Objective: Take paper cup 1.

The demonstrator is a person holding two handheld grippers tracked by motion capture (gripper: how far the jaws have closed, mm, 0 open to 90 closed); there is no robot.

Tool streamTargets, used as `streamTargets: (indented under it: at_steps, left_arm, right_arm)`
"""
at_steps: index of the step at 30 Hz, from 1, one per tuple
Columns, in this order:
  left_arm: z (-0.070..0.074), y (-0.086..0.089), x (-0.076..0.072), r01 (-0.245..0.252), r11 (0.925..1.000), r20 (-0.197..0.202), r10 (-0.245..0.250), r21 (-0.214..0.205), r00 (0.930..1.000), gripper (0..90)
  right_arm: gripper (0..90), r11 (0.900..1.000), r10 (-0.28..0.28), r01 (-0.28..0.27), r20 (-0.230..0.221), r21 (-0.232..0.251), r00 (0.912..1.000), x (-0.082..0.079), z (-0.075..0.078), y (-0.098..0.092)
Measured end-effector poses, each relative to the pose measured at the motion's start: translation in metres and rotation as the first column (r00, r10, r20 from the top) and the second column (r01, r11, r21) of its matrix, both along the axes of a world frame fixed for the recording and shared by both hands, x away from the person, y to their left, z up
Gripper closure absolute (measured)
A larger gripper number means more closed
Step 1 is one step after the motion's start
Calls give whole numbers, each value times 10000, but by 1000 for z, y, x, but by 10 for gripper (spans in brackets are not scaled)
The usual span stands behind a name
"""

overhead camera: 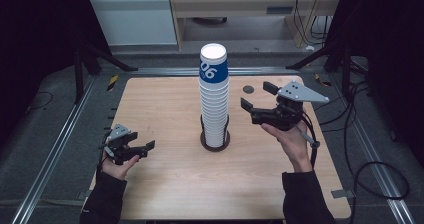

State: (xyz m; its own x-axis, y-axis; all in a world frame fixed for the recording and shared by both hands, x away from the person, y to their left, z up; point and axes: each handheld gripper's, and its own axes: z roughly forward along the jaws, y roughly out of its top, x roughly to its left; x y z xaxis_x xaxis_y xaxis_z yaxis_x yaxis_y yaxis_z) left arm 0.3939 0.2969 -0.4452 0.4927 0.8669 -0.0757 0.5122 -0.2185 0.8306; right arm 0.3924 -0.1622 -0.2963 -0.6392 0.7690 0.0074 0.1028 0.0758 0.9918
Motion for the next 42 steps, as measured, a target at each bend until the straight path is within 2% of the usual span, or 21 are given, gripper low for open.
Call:
streamTargets:
  at_steps: [3, 5, 15, 21, 29, 42]
  left_arm:
    - [-1, -2, 0, 77, 10000, -38, -77, 53, 10000, 184]
    - [-1, -3, 1, 121, 9999, -70, -120, 71, 9999, 184]
    - [-3, -7, 1, 266, 9996, -127, -265, 83, 9996, 179]
    - [-4, -8, 2, 336, 9993, -187, -333, 137, 9993, 176]
    - [-5, -10, 2, 377, 9990, -269, -371, 221, 9989, 171]
    - [-7, -11, 4, 433, 9985, -414, -420, 325, 9983, 165]
  right_arm:
    - [117, 9999, 131, -132, 45, 99, 9999, 1, 6, 8]
    - [112, 9989, 402, -404, 93, 232, 9991, 3, 12, 18]
    - [95, 9965, 784, -792, 286, 267, 9965, 17, 27, 49]
    - [94, 9957, 840, -850, 270, 377, 9961, 30, 28, 66]
    - [96, 9962, 814, -817, 123, 307, 9966, 45, 27, 79]
    - [117, 9981, 611, -612, 41, 56, 9981, 59, 23, 97]
